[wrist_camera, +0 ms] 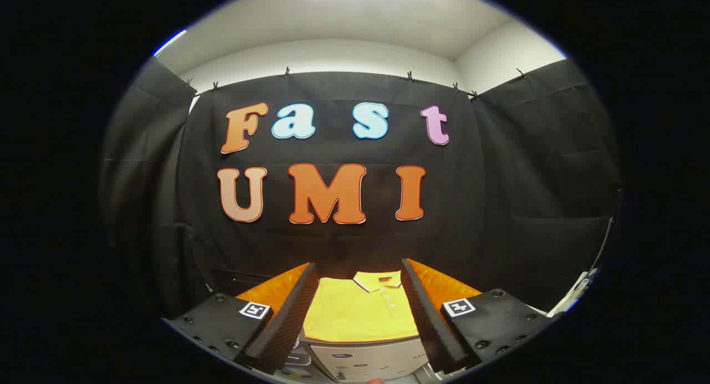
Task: Put the clothes into the washing machine and then close the washing machine lid.
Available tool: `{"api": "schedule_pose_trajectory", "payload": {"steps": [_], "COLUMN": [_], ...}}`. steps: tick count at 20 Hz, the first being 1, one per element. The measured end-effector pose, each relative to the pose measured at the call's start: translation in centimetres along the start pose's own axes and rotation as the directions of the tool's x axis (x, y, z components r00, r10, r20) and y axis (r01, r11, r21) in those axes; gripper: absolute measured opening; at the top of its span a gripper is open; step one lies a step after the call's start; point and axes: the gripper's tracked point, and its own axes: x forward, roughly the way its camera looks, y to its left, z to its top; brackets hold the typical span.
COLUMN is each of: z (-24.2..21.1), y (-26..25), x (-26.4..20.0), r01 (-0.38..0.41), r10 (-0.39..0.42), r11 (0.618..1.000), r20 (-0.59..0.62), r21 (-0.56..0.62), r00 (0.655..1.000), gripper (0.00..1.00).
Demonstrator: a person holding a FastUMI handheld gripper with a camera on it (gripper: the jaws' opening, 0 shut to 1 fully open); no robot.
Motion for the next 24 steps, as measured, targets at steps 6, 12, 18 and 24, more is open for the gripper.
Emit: {"api": "schedule_pose_trajectory", "payload": {"steps": [6, 12, 18, 24], "z": [0.2, 0.6, 0.7, 0.5], "y": [0.3, 0.6, 0.6, -1.1], "x": [-0.2, -0.5, -0.3, 1.6], "r01": [-0.007, -0.008, -0.01, -0.005], "r10": [0.007, 0.008, 0.01, 0.005], "r11": [1.0, 1.0, 1.0, 1.0], "r20": [0.001, 0.006, 0.008, 0.002], "r21": [-0.014, -0.022, -0.023, -0.005], "r00": [1.0, 1.0, 1.0, 1.0], "gripper": [0.98, 0.97, 0.98, 0.97]}}
